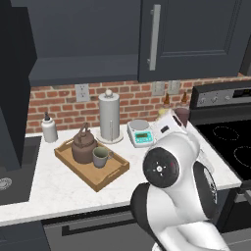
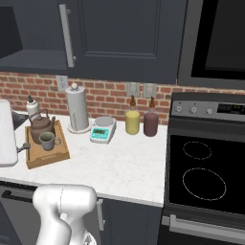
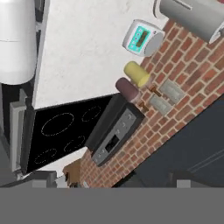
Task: Pick the kettle from the counter and place it on the tray. Then pick the mug from the cabinet and place it on the tray. Then close the cabinet doors.
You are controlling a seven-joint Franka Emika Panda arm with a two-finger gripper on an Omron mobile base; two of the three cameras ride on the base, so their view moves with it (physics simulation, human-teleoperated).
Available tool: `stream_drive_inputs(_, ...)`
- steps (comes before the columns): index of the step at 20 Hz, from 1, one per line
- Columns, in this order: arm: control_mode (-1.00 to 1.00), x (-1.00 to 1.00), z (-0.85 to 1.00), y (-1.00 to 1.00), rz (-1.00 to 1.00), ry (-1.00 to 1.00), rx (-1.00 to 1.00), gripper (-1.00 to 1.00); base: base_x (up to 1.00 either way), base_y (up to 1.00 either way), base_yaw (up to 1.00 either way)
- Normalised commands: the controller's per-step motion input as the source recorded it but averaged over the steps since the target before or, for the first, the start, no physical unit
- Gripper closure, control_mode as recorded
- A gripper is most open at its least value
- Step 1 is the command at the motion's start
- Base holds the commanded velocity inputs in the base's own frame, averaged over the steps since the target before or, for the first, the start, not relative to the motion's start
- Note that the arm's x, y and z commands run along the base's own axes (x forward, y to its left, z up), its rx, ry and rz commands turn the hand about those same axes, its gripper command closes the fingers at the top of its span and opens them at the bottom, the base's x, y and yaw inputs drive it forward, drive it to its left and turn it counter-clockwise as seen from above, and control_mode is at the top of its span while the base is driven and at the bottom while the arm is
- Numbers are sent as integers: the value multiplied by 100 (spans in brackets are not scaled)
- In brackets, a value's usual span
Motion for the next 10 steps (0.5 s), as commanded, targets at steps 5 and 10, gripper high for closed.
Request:
stream_drive_inputs(5, -100, -2, 0, 24, -2, 0, -30, -100, 0, 0, 0)
stream_drive_inputs(10, -100, -1, -2, 12, -6, 1, -21, -100, 0, 0, 0)
